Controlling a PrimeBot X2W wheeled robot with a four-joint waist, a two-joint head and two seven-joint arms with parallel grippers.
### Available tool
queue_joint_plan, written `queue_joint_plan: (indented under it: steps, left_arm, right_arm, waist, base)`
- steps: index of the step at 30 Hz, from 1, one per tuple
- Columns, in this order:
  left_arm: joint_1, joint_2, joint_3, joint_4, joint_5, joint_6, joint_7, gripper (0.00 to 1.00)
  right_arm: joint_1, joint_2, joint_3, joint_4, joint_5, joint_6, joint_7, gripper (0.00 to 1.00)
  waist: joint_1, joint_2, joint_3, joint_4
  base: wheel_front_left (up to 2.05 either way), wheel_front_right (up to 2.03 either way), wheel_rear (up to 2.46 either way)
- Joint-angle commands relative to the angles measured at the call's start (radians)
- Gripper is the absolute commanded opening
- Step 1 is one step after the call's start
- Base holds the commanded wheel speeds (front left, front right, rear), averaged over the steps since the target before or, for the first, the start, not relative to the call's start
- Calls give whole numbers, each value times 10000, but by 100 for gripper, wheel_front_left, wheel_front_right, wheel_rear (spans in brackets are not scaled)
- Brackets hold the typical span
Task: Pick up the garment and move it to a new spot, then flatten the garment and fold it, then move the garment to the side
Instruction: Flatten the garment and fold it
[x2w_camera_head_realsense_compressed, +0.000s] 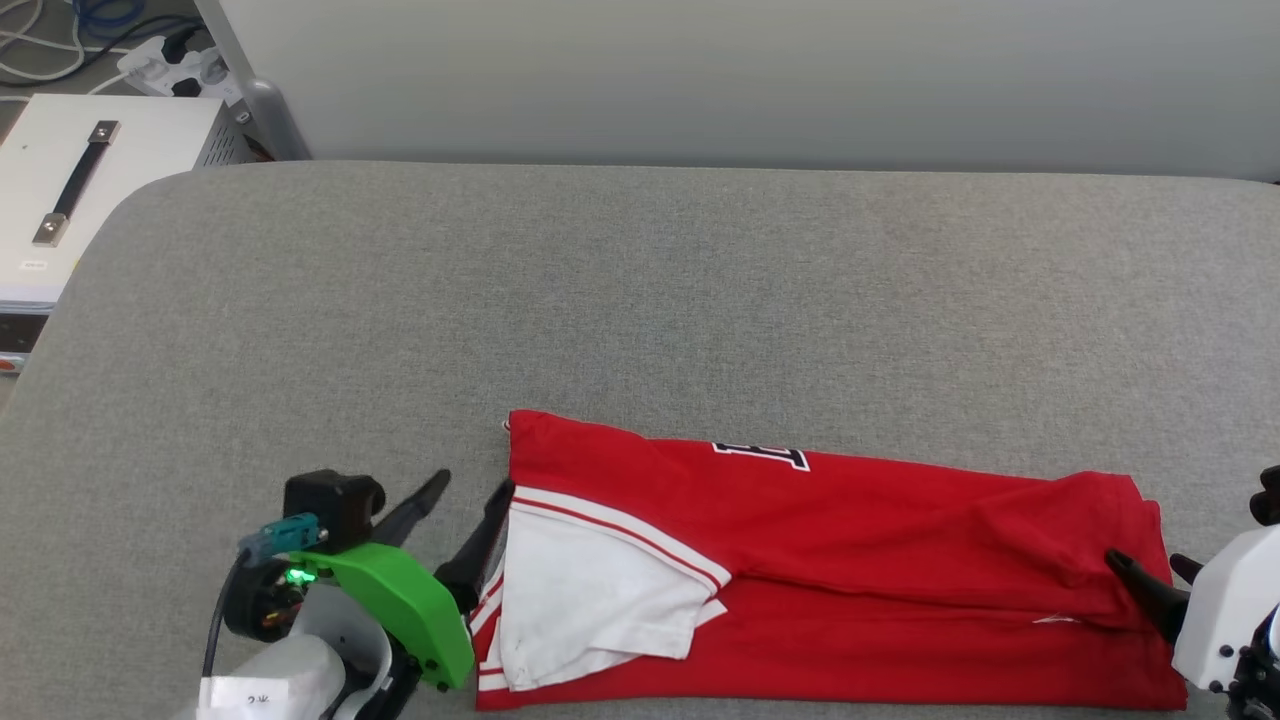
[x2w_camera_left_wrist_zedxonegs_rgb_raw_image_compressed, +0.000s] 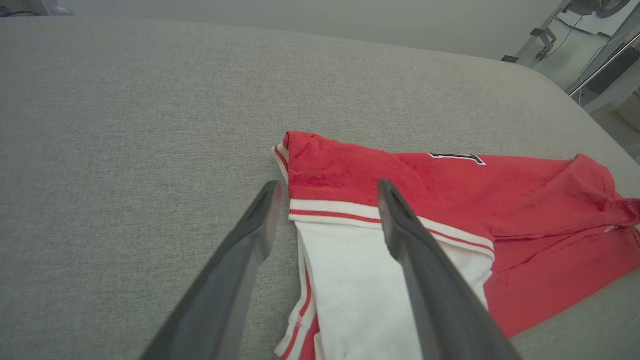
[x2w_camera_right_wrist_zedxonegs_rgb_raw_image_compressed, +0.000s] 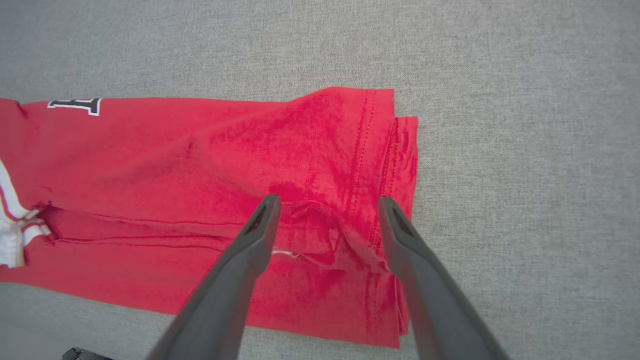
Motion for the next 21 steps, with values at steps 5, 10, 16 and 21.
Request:
queue_joint_plan:
  steps: [5, 10, 16, 21]
  left_arm:
    - [278, -270, 1171, -226, 1020, 249, -1085, 100]
    - [1211, -1618, 4190, -1364, 3503, -88, -1107, 100]
    - [2445, -3257, 6665, -2181, 6112, -1250, -1109, 100]
    - [2897, -4267, 7841, -2200, 7340, -2265, -1110, 100]
  right_arm:
    - [284, 367, -481, -365, -319, -11, 458, 100]
    - [358, 584, -952, -259, -543, -11, 613, 100]
    - [280, 718, -1343, 290, -791, -11, 516, 100]
    - [172, 738, -1597, 866, -829, -11, 245, 100]
  waist:
    - [0, -1, 34, 45]
    - [0, -1, 149, 185]
    - [0, -1, 313, 328]
    - [0, -1, 491, 439]
  base:
    - [0, 0, 0]
    - [0, 0, 0]
    - [0, 0, 0]
    - [0, 0, 0]
